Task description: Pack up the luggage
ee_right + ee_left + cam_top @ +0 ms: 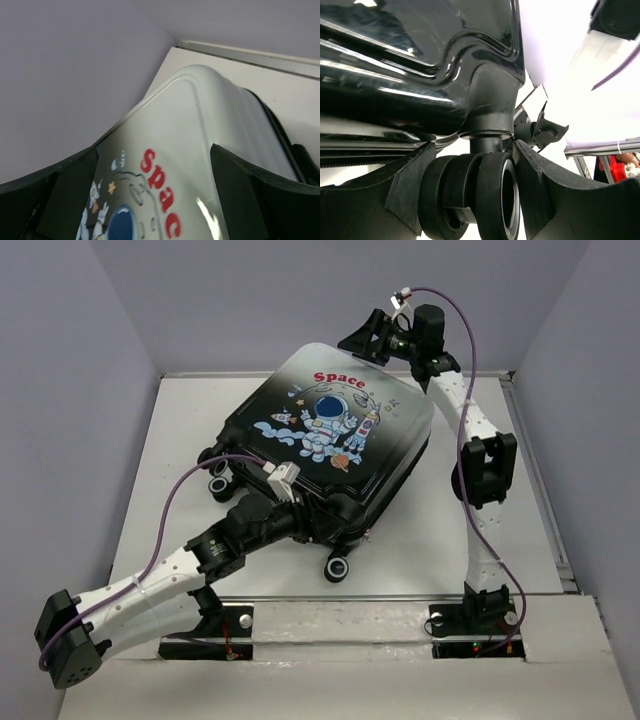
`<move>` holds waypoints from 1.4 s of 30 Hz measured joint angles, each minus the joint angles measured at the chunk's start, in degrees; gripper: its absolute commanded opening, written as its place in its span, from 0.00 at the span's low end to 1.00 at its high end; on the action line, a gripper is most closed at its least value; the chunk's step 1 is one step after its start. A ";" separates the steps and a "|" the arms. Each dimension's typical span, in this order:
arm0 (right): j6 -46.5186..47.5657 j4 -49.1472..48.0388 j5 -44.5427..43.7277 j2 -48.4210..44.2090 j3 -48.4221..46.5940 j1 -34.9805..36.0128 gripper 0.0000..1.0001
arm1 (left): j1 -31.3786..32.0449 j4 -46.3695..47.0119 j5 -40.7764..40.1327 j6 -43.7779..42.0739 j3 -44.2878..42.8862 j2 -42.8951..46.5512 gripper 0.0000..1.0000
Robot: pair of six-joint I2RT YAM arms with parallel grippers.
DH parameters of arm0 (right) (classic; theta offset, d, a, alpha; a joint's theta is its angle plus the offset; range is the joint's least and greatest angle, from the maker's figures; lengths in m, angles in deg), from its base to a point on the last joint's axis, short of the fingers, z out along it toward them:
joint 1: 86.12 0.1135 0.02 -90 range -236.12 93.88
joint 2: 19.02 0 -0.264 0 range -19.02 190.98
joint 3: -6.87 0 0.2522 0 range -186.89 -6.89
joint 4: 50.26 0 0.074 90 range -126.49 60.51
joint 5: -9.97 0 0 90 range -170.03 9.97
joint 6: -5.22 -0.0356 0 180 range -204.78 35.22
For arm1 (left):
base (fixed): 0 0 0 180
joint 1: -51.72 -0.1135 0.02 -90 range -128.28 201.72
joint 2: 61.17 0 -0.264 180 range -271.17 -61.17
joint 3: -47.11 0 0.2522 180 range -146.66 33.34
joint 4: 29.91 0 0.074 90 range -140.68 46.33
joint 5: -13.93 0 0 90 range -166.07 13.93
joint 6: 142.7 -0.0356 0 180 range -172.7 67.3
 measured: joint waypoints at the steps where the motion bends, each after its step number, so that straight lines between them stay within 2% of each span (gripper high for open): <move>1: -0.59 0.33 1.88 -0.74 -0.59 -0.02 1.00 | 0.20 0.39 0.20 0.02 -0.72 -1.36 0.06; 5: 1.40 2.54 4.28 -9.20 3.04 0.90 0.96 | 0.74 2.43 0.50 0.00 -4.24 -7.28 0.06; 7: 4.31 2.95 4.20 -18.73 10.56 1.44 0.84 | 0.79 3.45 0.61 0.00 -6.01 -10.16 0.06; 8: 5.88 3.23 4.09 -24.24 14.45 1.60 0.72 | 0.76 3.85 0.57 -0.02 -6.67 -11.43 0.06; 9: 7.56 2.03 3.61 -29.09 18.93 1.79 0.36 | 0.76 3.96 0.59 -0.13 -7.58 -12.66 0.06; 10: 9.53 2.08 3.04 -36.74 24.79 2.03 0.21 | 0.74 4.13 0.55 -0.20 -7.96 -13.27 0.06; 11: 10.34 1.46 2.40 -42.53 29.44 2.16 0.10 | 0.76 4.26 0.57 -0.31 -8.48 -14.01 0.06; 12: 11.78 -0.87 1.33 -48.63 35.63 2.21 0.07 | 0.72 4.28 0.59 -0.33 -8.83 -14.51 0.06; 16: 14.58 -6.84 -3.15 -74.77 67.21 3.34 0.07 | 0.74 4.68 0.63 -0.59 -9.55 -15.39 0.06; 17: 14.80 -7.50 -3.67 -78.47 72.76 3.72 0.08 | 0.74 4.66 0.68 -0.61 -9.62 -15.43 0.06; 18: 15.15 -8.61 -4.57 -81.92 79.49 4.07 0.20 | 0.72 4.66 0.68 -0.61 -9.70 -15.58 0.06; 20: 14.80 -10.29 -5.70 -85.85 91.78 4.28 0.34 | 0.72 4.48 0.72 -0.63 -10.19 -16.02 0.06; 21: 14.32 -10.10 -6.69 -86.77 97.61 4.37 0.45 | 0.72 4.46 0.72 -0.63 -10.40 -16.24 0.06; 25: 12.81 -9.31 -7.50 -88.35 111.14 4.37 0.54 | 0.68 4.37 0.66 -0.39 -10.91 -16.81 0.06; 29: 11.82 -12.26 -7.23 -91.71 115.49 4.42 0.56 | 0.35 3.87 0.85 0.39 -11.41 -17.22 0.06; 33: 10.84 -20.24 -6.95 -90.84 116.58 4.42 0.56 | -0.02 2.86 1.03 0.87 -12.55 -17.97 0.06; 40: 10.25 -35.69 -2.38 -74.05 117.70 4.42 0.57 | -0.46 2.25 1.14 1.53 -13.18 -18.40 0.06; 42: 9.94 -38.95 -0.74 -71.71 117.96 4.37 0.57 | -0.70 1.86 1.29 1.75 -13.42 -18.40 0.06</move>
